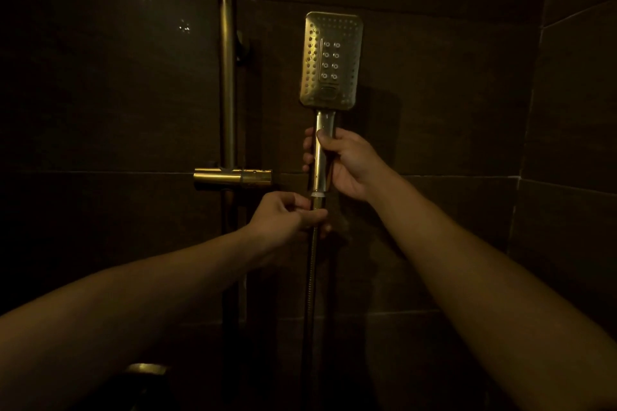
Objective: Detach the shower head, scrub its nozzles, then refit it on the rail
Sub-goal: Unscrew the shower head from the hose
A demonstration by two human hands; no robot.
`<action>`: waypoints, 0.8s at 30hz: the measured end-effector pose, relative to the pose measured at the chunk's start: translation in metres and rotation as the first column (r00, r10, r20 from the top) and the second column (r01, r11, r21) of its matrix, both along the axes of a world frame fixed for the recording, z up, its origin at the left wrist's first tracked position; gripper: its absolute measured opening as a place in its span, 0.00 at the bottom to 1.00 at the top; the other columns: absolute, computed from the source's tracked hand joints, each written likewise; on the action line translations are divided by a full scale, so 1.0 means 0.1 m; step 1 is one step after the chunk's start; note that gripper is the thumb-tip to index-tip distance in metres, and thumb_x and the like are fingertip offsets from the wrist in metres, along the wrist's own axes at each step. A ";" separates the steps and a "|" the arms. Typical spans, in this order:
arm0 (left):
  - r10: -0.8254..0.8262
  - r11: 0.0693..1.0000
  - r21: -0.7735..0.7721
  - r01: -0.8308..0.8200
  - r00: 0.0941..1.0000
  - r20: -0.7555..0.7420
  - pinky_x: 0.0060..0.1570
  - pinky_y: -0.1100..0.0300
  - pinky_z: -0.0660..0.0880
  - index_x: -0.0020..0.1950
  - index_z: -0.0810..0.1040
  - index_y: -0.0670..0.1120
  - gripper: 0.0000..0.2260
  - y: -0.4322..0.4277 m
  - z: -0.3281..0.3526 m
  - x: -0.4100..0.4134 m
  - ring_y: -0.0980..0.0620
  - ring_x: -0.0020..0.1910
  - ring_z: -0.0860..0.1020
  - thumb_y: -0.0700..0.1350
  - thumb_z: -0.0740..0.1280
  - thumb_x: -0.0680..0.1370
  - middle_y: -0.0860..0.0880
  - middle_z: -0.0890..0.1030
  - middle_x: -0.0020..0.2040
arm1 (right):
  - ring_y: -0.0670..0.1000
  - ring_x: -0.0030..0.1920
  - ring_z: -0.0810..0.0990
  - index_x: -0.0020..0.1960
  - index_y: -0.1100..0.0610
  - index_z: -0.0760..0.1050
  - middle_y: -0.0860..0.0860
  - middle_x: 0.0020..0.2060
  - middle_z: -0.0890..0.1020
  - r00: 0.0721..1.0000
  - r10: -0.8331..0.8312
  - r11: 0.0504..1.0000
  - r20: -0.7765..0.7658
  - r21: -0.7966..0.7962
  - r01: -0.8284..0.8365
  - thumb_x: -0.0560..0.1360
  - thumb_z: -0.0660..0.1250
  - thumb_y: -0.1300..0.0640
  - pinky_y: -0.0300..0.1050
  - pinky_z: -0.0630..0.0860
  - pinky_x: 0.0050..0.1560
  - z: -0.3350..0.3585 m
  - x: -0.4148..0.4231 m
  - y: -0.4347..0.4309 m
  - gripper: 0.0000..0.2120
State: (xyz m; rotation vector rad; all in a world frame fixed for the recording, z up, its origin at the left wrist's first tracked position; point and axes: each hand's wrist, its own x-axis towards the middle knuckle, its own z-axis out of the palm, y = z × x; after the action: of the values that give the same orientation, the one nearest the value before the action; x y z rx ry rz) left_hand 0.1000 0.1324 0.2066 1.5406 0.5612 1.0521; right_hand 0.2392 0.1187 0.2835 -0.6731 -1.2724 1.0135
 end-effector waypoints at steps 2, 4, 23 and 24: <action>-0.038 0.999 -0.006 0.038 0.999 -0.008 0.39 0.58 0.82 0.57 0.76 0.31 0.10 -0.01 0.01 -0.02 0.49 0.40 0.84 0.34 0.67 0.77 0.37 0.81 0.49 | 0.51 0.37 0.78 0.57 0.62 0.74 0.54 0.41 0.79 1.000 0.002 1.000 -0.019 -0.001 -0.002 0.81 0.58 0.62 0.49 0.78 0.43 0.01 0.00 0.00 0.08; -0.061 0.998 0.002 0.061 0.998 -0.011 0.39 0.59 0.81 0.58 0.77 0.31 0.11 -0.02 0.00 -0.02 0.49 0.41 0.84 0.36 0.68 0.78 0.39 0.82 0.48 | 0.51 0.36 0.78 0.56 0.62 0.73 0.54 0.41 0.79 1.000 -0.001 1.000 -0.026 0.003 0.001 0.81 0.58 0.62 0.48 0.78 0.42 0.01 -0.01 -0.01 0.08; -0.143 0.990 -0.018 0.142 0.989 -0.023 0.42 0.56 0.82 0.58 0.77 0.33 0.09 0.00 0.00 -0.09 0.51 0.39 0.82 0.36 0.63 0.80 0.41 0.81 0.45 | 0.51 0.37 0.78 0.55 0.62 0.74 0.55 0.41 0.79 1.000 -0.005 1.000 -0.014 0.000 0.005 0.81 0.58 0.63 0.48 0.78 0.43 -0.01 -0.06 -0.04 0.07; -0.182 0.983 -0.031 0.181 0.983 -0.025 0.42 0.57 0.81 0.60 0.76 0.33 0.10 0.00 0.01 -0.11 0.52 0.39 0.81 0.36 0.62 0.81 0.41 0.81 0.46 | 0.51 0.37 0.78 0.55 0.61 0.74 0.55 0.41 0.79 1.000 0.003 1.000 -0.013 0.000 -0.003 0.81 0.58 0.63 0.48 0.78 0.43 0.00 -0.05 -0.04 0.08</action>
State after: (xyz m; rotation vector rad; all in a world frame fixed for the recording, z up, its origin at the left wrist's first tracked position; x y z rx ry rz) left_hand 0.0889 0.1323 0.2074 1.5526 0.4433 0.8809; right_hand 0.2337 0.1143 0.2833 -0.6640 -1.2625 1.0182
